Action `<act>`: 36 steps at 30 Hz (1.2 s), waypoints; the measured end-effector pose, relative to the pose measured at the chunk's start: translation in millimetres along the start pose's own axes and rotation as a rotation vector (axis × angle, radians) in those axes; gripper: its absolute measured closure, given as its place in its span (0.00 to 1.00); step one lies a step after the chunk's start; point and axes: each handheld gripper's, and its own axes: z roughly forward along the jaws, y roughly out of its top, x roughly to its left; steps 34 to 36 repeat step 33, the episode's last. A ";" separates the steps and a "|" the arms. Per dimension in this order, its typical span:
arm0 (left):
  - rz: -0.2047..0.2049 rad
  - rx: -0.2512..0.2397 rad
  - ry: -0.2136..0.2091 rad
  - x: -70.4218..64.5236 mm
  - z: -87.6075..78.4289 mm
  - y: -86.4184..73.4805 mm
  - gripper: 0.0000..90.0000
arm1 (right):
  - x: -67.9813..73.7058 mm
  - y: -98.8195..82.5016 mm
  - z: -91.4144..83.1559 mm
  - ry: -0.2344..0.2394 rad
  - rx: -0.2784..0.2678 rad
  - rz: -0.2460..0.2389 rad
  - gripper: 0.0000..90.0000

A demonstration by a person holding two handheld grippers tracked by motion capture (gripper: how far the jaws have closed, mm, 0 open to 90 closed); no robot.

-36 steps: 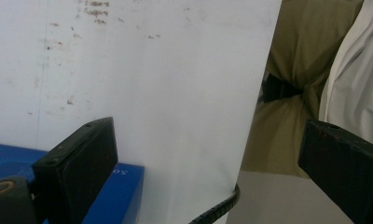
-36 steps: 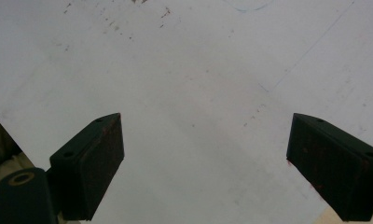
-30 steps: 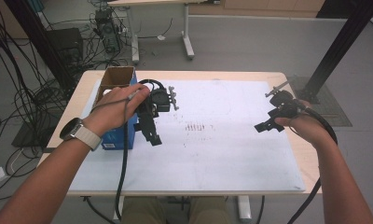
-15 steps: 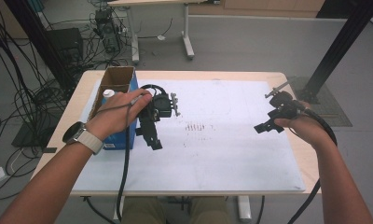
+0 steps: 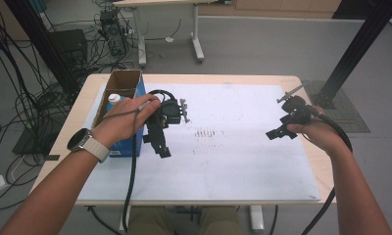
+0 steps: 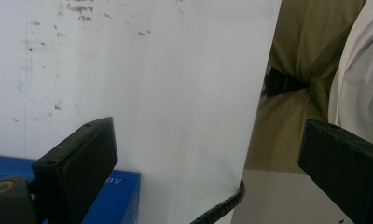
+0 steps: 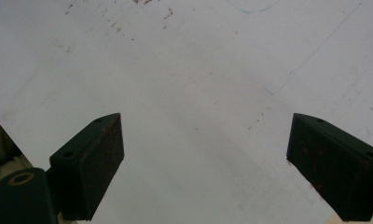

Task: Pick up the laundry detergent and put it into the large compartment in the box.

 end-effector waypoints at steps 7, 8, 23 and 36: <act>0.000 0.001 0.000 0.4 0.9 0.5 0.06 | -0.9 -1.3 0.7 0.000 0.001 0.004 0.12; -0.001 0.000 0.000 0.3 1.1 0.5 0.06 | -1.0 -1.4 0.7 0.001 0.001 0.005 0.12; -0.003 -0.002 0.006 -1.7 1.5 -1.5 0.06 | 0.6 -1.1 -0.1 0.000 0.000 0.001 0.12; -0.010 -0.008 0.013 -1.9 2.2 -2.6 0.06 | 1.0 -2.1 -0.3 0.000 -0.007 0.000 0.12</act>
